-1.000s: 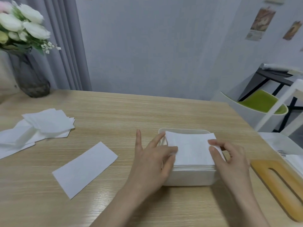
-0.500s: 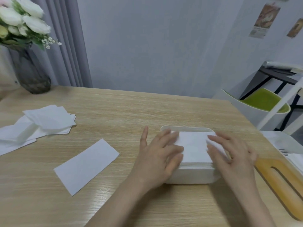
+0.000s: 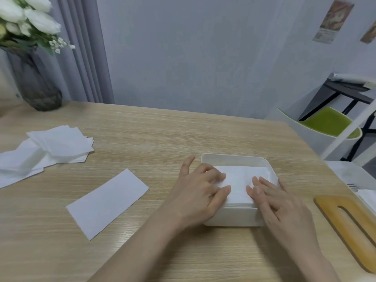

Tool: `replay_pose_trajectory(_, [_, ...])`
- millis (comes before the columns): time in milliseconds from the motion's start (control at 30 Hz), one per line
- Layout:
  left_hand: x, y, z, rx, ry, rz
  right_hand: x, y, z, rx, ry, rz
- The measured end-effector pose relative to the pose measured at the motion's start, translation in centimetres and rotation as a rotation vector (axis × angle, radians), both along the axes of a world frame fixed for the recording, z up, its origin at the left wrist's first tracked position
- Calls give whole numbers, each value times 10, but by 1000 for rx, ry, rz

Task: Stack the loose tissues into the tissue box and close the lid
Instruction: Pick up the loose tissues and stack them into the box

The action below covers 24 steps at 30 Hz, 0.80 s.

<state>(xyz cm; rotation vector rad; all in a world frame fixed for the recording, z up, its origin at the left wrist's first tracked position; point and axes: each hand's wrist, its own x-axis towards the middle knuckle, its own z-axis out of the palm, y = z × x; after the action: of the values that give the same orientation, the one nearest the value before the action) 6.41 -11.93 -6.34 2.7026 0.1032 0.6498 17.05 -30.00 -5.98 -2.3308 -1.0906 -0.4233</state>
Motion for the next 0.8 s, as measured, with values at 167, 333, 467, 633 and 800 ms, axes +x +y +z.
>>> replay_pose_trajectory(167, [-2,-6,-13,43,-132,56,1,2,0,22,-8,5])
replay_pose_trajectory(333, [-4,-2,-17,25,-190,33,-4,2,3,71,-21,28])
replay_pose_trajectory(467, [-15,6,-15,-8,-282,8,-16,9,6,177,6,81])
replay_pose_trajectory(633, [-49,39,-18,-16,-397,111,-52,35,12,338,-10,322])
replay_pose_trajectory(800, [-97,83,-32,-98,-380,320,-93,77,2,406,-27,548])
